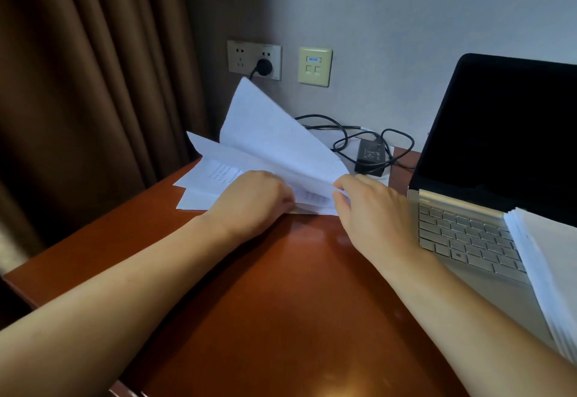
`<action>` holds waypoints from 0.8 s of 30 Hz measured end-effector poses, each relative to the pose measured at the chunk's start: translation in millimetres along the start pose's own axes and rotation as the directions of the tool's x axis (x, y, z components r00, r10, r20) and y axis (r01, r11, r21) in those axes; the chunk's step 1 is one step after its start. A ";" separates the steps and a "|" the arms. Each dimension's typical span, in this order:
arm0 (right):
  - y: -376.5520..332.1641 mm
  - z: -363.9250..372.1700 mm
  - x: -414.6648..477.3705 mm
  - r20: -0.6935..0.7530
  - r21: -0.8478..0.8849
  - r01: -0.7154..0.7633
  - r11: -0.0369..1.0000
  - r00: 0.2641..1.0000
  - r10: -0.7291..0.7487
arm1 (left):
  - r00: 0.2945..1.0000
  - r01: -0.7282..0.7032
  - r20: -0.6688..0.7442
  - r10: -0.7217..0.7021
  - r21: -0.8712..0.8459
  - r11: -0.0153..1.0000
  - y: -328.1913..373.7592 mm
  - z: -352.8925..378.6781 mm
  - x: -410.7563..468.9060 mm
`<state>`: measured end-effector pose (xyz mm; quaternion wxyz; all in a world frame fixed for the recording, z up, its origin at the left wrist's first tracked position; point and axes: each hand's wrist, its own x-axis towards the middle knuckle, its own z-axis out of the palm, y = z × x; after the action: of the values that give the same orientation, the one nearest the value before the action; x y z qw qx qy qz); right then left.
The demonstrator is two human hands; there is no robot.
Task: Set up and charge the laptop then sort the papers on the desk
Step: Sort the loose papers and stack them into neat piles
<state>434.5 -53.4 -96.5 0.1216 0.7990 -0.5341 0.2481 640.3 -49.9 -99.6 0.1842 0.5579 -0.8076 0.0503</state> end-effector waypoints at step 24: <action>-1.8 -7.3 1.0 0.122 -0.109 -0.073 0.991 0.989 0.087 | 0.992 -0.116 0.060 0.115 0.026 0.993 -6.5 -3.3 -1.5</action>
<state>434.5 -50.1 -89.6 0.1191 0.7835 -0.5846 0.1734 647.5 -50.0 -97.9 0.1491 0.5141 -0.8428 0.0564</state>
